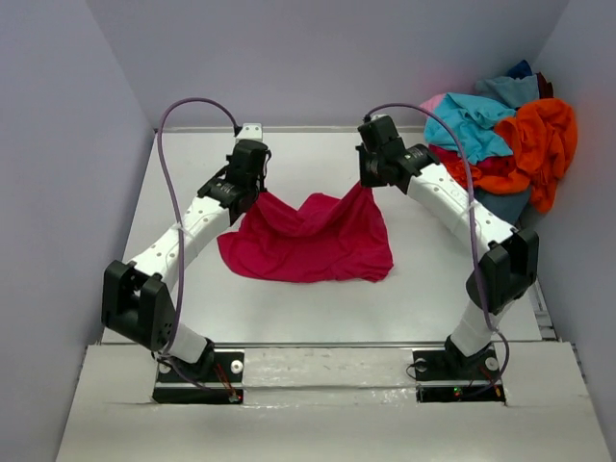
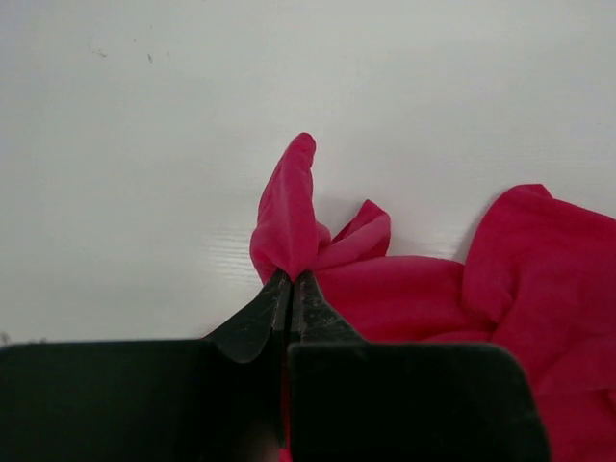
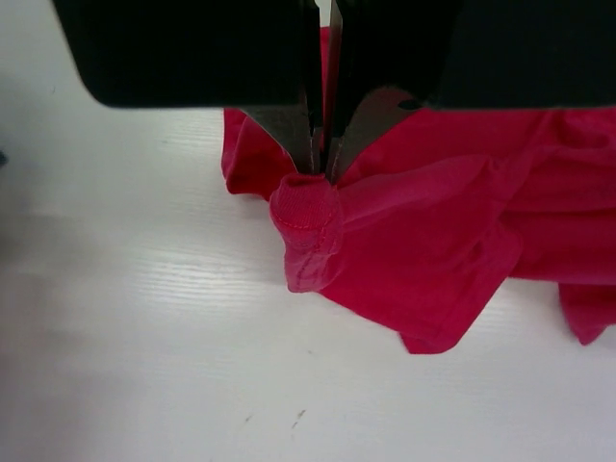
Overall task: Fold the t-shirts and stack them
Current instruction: Flatten the tshirt out
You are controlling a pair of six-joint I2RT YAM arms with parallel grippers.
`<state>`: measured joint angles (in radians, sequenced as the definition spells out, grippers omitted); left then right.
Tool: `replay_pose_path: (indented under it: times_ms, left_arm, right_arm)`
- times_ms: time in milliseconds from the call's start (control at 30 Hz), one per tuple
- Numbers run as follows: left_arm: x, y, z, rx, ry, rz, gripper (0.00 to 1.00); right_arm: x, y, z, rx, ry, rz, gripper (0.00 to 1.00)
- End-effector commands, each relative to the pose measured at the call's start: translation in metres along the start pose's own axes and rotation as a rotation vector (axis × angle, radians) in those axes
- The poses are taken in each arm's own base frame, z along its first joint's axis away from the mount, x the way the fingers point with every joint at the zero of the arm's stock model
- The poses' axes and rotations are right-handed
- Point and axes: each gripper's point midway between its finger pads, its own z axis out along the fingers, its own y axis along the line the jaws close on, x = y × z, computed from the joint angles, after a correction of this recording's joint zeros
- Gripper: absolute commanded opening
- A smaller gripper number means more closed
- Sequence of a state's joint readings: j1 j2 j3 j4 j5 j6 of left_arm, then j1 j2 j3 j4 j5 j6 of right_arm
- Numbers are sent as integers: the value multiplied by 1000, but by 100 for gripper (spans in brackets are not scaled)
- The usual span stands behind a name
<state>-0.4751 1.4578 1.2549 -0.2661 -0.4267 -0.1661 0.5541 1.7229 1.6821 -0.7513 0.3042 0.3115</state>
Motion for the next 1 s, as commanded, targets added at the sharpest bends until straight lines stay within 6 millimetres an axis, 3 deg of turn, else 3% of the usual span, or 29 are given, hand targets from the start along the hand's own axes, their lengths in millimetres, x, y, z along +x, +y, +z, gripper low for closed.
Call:
replay_pose_path:
  times_ms: [0, 67, 100, 133, 233, 300, 333, 400, 567, 667, 867, 900, 967]
  left_arm:
    - [-24, 6, 26, -23, -58, -84, 6]
    - [-30, 14, 39, -50, -53, -98, 6]
    - [-24, 15, 50, -62, -29, -95, 6]
    - [-33, 15, 54, -61, -41, -112, 6]
    - [-32, 10, 72, -58, -19, -112, 6]
    - [-44, 10, 79, -65, -32, -120, 6]
    - [-34, 9, 89, -79, 4, -108, 6]
    - [-36, 9, 101, -87, 22, -121, 6]
    - [-41, 16, 121, -101, 36, -147, 6]
    - [-41, 30, 137, -133, 64, -174, 6]
    - [-14, 37, 153, -156, 138, -171, 6]
    - [-9, 37, 153, -155, 147, -170, 10]
    - [-7, 39, 150, -164, 149, -177, 32]
  right_arm:
    - [-45, -11, 0, -7, -69, 83, 7]
    - [-45, -21, 17, 11, -43, 98, 7]
    - [-52, -18, 18, 6, -54, 101, 7]
    - [-55, -23, 22, 8, -49, 110, 7]
    - [-61, -26, 39, 14, -36, 123, 7]
    - [-63, -27, 47, 11, -23, 129, 7]
    - [-59, -29, 58, 20, -1, 132, 7]
    - [-63, -30, 63, 12, 6, 142, 7]
    - [-49, -31, 85, 22, 68, 154, 7]
    - [-38, -35, 93, 31, 101, 170, 7]
    - [-18, -37, 101, 26, 162, 181, 8]
    - [-17, -37, 100, 22, 165, 183, 24]
    - [-13, -34, 100, 3, 171, 183, 46]
